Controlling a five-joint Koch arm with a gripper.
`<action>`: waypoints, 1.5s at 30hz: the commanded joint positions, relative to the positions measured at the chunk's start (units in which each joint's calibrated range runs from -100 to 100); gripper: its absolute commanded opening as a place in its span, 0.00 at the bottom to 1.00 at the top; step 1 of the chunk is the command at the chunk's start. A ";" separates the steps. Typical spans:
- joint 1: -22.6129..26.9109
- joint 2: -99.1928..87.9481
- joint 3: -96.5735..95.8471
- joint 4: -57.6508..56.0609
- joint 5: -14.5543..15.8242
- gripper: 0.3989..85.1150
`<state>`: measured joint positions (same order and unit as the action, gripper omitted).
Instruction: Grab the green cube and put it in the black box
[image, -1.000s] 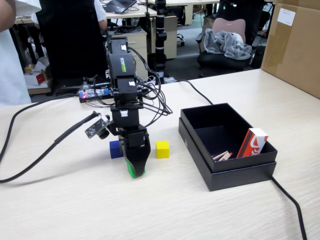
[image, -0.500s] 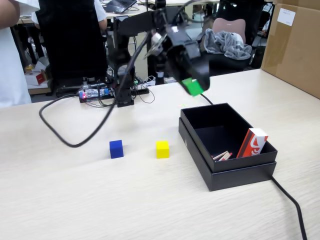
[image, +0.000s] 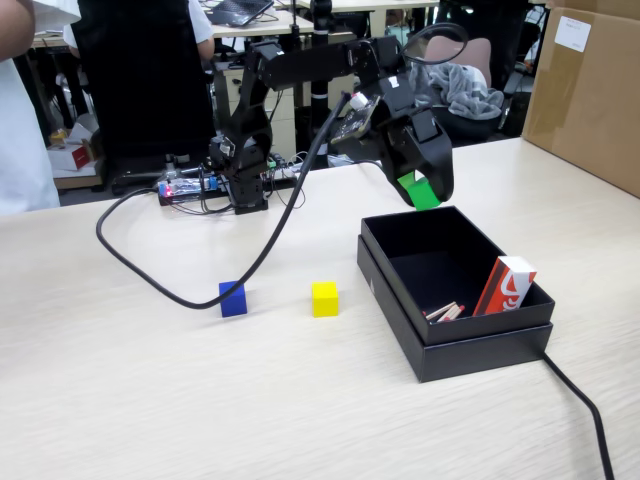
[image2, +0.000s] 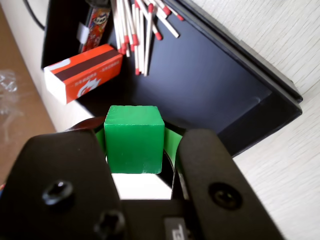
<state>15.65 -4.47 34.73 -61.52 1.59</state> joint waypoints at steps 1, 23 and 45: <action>-0.44 -0.30 1.35 0.05 -0.15 0.01; 0.34 15.65 -3.45 0.05 2.49 0.01; 0.39 5.10 -4.63 0.05 3.42 0.46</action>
<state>15.90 12.75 28.25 -61.44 4.86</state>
